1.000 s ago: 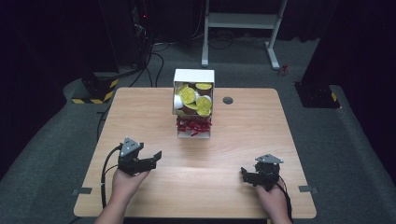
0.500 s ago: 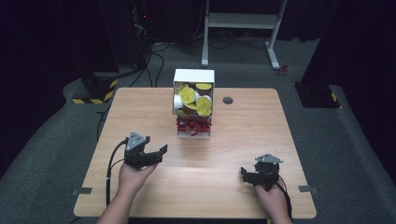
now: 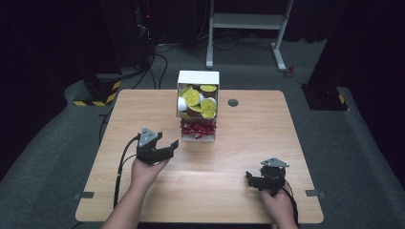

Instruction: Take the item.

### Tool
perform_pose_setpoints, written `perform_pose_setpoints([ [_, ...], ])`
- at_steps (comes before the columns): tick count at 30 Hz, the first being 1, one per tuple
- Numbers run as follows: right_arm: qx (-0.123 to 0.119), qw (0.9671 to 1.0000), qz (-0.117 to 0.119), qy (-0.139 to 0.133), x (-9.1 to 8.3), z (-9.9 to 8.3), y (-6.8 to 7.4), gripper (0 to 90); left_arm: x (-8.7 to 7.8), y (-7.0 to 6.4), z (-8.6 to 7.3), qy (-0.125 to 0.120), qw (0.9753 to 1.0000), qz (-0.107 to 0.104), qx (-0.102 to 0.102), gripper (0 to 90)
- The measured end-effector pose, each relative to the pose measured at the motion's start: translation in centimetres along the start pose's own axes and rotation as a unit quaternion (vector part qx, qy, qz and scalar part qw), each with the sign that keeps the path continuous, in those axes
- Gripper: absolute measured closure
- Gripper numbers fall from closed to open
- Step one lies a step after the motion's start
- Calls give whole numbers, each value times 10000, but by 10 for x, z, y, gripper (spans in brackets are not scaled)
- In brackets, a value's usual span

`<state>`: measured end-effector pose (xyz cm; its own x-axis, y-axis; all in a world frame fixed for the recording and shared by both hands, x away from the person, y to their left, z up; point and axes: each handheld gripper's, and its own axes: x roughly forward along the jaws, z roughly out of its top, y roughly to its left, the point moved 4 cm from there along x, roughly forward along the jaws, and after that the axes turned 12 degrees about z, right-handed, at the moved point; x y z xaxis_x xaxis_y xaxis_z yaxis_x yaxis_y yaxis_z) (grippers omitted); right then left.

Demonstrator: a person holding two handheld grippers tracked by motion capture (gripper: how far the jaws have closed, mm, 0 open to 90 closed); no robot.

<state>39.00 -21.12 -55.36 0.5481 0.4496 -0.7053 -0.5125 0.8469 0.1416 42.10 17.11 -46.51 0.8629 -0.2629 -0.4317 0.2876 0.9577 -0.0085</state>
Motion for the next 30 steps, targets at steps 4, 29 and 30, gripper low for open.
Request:
perform_pose_setpoints([
  [4, -1, 10000, -1, 0, 0, 0, 0, 77, 5, -3, 2, 49, 10000, -21, 41, 255],
  [29, 0, 10000, -1, -2, 0, 0, 0, 77, 22, -19, 29, 90, 9991, -26, 410, 311],
  [30, 15, 10000, -1, -1, 0, 0, 0, 77, 23, -19, 29, 98, 9990, -31, 433, 311],
])
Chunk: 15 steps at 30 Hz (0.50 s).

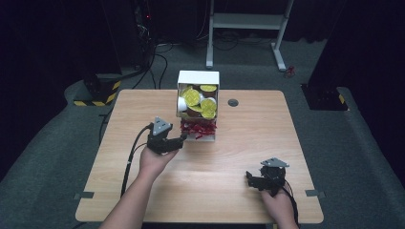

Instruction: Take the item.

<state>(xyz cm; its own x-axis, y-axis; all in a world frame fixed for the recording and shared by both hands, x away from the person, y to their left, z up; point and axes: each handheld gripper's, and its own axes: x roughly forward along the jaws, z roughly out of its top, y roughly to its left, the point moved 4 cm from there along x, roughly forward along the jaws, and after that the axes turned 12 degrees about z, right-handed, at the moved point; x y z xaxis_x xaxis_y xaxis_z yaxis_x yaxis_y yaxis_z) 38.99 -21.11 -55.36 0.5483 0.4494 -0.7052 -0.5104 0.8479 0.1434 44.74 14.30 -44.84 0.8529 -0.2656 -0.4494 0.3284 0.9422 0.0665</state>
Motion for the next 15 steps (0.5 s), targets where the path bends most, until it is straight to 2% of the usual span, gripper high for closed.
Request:
perform_pose_setpoints([
  [8, -15, 10000, 0, 0, 0, 0, 0, 77, 12, -3, 0, 107, 9999, 38, 70, 331],
  [15, -17, 10000, 0, 0, 0, 0, 0, 77, 19, -2, 0, 101, 9999, 5, -33, 390],
])
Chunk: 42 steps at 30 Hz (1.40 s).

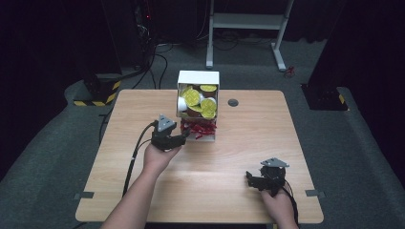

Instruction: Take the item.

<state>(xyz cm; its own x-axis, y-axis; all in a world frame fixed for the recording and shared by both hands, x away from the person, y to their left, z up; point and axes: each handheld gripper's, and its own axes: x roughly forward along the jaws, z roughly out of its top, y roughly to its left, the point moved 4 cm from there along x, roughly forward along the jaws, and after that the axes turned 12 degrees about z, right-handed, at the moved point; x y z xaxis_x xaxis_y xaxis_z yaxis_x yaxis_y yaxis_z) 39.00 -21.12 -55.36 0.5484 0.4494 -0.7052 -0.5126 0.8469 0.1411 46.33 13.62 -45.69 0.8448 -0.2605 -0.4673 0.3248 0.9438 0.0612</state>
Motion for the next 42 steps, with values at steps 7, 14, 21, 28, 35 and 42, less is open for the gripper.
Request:
perform_pose_setpoints([
  [7, -7, 10000, 33, 7, 0, -1, 1, 78, 6, 1, -1, -33, 10000, 11, -53, 429],
  [14, -35, 10000, 40, 7, 0, -1, 1, 78, 12, -3, -3, -34, 10000, 12, 15, 433],
  [21, -66, 10000, 70, 10, -1, -1, 2, 78, 12, -4, -3, -131, 9997, 131, 163, 579],
  [28, -117, 9999, 110, 19, -2, -3, 4, 78, 9, -4, -4, -236, 9994, 208, 144, 749],
  [35, -121, 9999, 119, 22, -2, -3, 4, 78, 2, -4, -5, -310, 9994, 152, 9, 793],
  [42, -122, 9999, 119, 15, -2, -3, 4, 78, -16, -7, -7, -440, 9990, 123, 6, 784],
])
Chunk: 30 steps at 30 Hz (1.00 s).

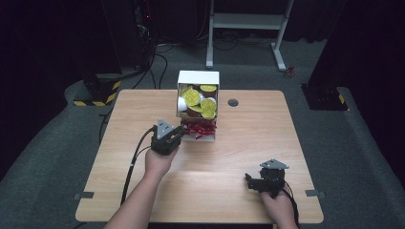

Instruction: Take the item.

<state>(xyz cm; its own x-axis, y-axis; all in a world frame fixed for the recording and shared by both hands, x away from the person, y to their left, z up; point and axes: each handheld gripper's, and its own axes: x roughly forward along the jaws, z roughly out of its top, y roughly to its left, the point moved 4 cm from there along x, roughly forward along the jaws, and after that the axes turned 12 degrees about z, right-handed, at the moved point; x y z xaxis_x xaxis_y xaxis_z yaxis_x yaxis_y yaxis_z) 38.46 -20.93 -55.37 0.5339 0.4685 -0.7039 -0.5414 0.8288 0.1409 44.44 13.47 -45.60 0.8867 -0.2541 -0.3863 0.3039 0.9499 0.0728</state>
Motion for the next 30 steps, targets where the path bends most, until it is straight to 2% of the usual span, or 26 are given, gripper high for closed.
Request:
perform_pose_setpoints([
  [4, 0, 10000, 0, 1, 0, 0, 0, 77, 0, 1, 0, -10, 10000, 11, 64, 736],
  [6, 1, 10000, 0, 0, 0, 0, 0, 78, 3, 1, 1, -27, 9999, 62, 79, 644],
  [8, 1, 10000, 0, 0, 0, 0, 0, 78, 8, 0, 3, 48, 9997, 212, 121, 499],
  [11, 0, 10000, 0, -1, 0, 0, 0, 78, 16, -2, 4, 153, 9994, 267, 182, 444],
  [12, 1, 10000, 0, 9, 0, 0, 0, 78, 19, -4, 4, 183, 9991, 285, 268, 430],
  [14, 0, 10000, 0, 9, 0, 0, 0, 78, 24, -8, 5, 203, 9984, 323, 424, 431],
  [18, 0, 10000, 0, 10, 0, 0, 0, 78, 33, -7, 3, 320, 9991, 263, 133, 482],
  [21, 1, 10000, 1, 10, 0, 0, 0, 78, 33, -7, 2, 284, 9989, 315, 175, 569],
  [23, 1, 10000, 2, 10, 0, 0, 0, 78, 32, -4, 3, 275, 9991, 305, 127, 628],
  [25, 2, 10000, 1, 10, 0, 0, 0, 77, 30, -2, 3, 260, 9992, 290, 53, 669],
  [30, 1, 10000, 1, 8, 0, 0, 0, 78, 25, -1, 3, 178, 9995, 267, 26, 735],
])
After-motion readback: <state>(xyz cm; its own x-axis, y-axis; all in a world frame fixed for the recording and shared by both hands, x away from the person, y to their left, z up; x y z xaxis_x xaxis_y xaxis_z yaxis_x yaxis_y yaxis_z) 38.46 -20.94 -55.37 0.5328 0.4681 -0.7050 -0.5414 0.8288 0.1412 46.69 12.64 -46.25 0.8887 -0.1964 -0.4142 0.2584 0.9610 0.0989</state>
